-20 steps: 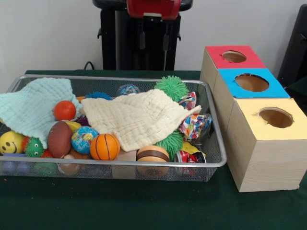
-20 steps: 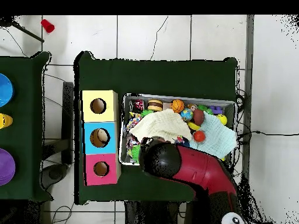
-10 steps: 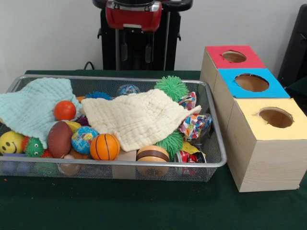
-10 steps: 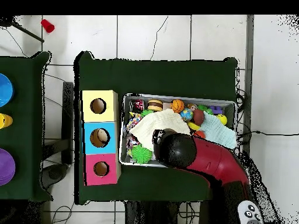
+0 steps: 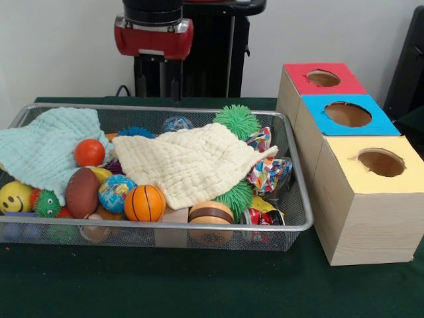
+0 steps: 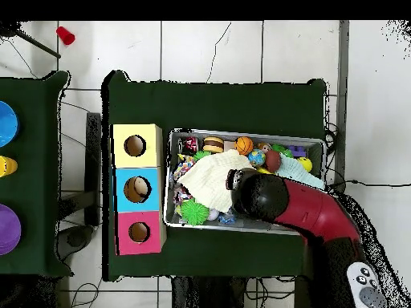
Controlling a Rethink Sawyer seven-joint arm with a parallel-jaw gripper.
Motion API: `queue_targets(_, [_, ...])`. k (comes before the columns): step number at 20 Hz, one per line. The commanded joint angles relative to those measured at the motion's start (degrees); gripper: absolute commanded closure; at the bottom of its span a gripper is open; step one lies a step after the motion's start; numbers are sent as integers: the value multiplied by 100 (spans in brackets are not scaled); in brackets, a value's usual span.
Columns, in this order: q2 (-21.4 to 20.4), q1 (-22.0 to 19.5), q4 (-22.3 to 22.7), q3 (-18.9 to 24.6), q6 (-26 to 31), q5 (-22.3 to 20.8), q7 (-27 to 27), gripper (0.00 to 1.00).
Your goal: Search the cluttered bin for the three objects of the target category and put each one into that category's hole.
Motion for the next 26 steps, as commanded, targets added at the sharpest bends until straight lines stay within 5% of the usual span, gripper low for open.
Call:
queue_targets(1, [402, -295, -542, 547, 204, -378, -451, 0])
queue_targets(9, [692, -407, -1257, 718, 734, -514, -601, 0])
queue_targets(18, [577, -293, -1428, 900, 997, -503, -645, 0])
queue_targets(26, [377, -201, -1135, 991, 1012, -579, -590, 0])
